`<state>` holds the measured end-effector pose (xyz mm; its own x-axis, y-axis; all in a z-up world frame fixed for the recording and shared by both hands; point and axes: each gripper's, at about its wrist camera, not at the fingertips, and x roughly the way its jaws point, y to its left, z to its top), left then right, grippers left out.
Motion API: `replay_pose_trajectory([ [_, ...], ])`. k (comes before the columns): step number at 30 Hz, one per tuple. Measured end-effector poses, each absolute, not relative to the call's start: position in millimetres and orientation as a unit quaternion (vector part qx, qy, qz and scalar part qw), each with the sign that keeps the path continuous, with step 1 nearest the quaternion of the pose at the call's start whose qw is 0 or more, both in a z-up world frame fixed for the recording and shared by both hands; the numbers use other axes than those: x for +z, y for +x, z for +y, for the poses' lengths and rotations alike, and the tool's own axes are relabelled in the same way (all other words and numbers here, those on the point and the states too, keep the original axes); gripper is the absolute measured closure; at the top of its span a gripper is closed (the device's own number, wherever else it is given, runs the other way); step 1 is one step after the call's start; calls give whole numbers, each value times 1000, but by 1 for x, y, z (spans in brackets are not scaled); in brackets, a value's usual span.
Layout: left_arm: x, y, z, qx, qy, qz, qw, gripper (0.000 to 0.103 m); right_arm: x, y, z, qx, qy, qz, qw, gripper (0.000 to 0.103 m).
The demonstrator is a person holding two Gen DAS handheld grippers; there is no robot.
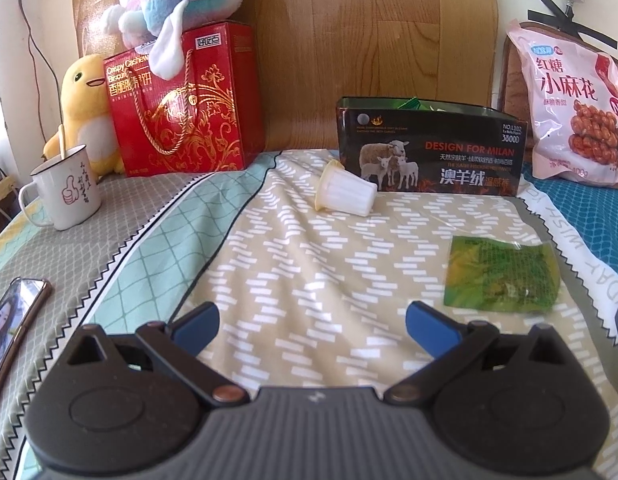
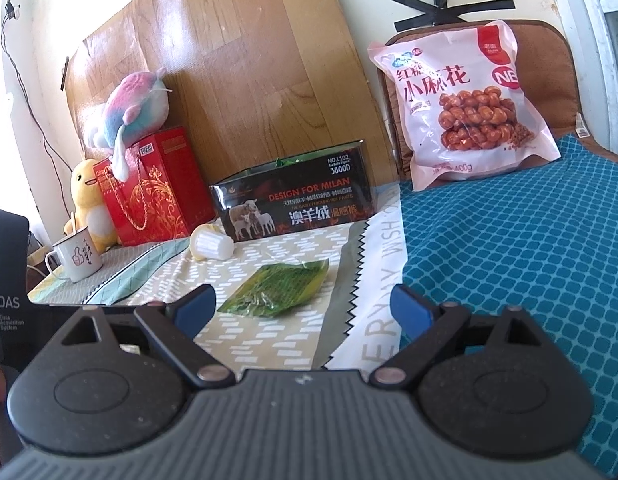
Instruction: Organize snacks
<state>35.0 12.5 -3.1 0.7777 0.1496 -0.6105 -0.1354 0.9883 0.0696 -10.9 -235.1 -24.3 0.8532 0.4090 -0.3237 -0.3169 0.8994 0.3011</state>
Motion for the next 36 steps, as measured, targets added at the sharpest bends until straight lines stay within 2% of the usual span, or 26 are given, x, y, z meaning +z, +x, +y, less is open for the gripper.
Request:
replay_pose_trajectory([
  [7,-4,37,18,24,-6,337,941,0,-22,1,-238,231,135,234,935,9],
  [12,10,44,27,-56,-62,338,937,0,-12,18,-248,268,157,260,914,34],
  [15,19,59,31,-113,-106,350,924,1,-9,32,-249,286,153,276,905,45],
  [18,18,80,28,-153,-123,375,906,15,-13,51,-249,285,150,301,898,54],
  [20,13,94,25,-175,-132,390,894,27,-18,65,-251,286,157,316,891,57],
  [22,4,107,22,-201,-145,411,877,30,-26,79,-250,285,165,338,881,57],
  [24,-1,111,18,-216,-145,399,879,30,-31,86,-247,302,174,343,872,58],
  [25,-2,112,17,-223,-148,398,877,28,-32,87,-242,306,168,345,871,61],
  [28,-4,111,14,-243,-151,391,875,28,-32,86,-232,318,142,342,873,81],
  [29,-3,110,13,-241,-146,389,877,32,-35,87,-230,329,149,349,864,90],
  [30,-2,109,12,-242,-142,390,877,35,-36,86,-228,331,151,350,863,92],
  [32,-1,108,14,-252,-153,391,872,52,-34,84,-226,325,137,342,871,94],
  [33,1,107,15,-255,-158,393,869,55,-33,84,-226,322,138,338,873,94],
  [35,6,105,16,-255,-158,390,871,71,-31,85,-228,313,142,335,877,96],
  [36,11,105,16,-260,-158,386,871,76,-29,86,-230,309,148,335,878,97],
])
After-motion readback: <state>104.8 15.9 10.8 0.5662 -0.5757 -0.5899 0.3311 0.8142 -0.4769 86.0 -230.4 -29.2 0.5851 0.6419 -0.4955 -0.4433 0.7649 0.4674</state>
